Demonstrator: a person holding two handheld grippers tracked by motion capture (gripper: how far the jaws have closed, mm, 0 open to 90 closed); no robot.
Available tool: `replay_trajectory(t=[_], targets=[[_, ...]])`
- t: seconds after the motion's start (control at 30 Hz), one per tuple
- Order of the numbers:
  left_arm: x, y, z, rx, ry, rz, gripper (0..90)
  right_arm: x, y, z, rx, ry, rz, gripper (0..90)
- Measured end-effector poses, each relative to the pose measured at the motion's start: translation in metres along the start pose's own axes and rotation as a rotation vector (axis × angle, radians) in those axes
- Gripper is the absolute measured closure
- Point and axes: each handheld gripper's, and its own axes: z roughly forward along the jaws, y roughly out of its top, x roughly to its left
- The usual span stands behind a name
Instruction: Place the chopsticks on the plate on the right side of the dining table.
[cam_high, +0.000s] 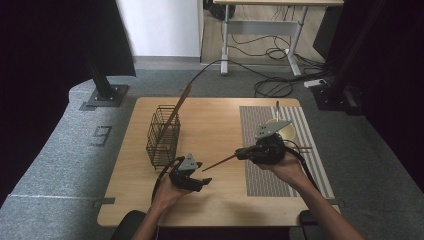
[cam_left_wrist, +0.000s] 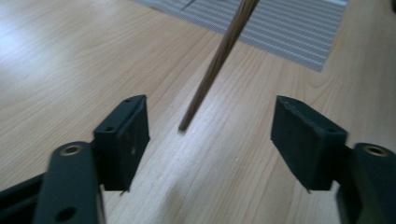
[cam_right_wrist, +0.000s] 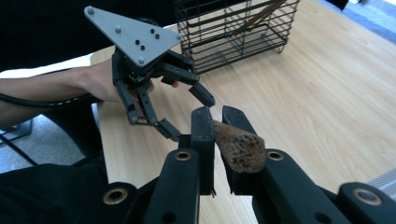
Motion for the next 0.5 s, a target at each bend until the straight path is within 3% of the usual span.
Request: replay_trajectory(t=[0.5], targets=[[-0.011,0.003,-0.004,-0.083,-0.049,0.095,65.5,0.008,-0.002,0.022,0.033,0.064,0.000,82.3]])
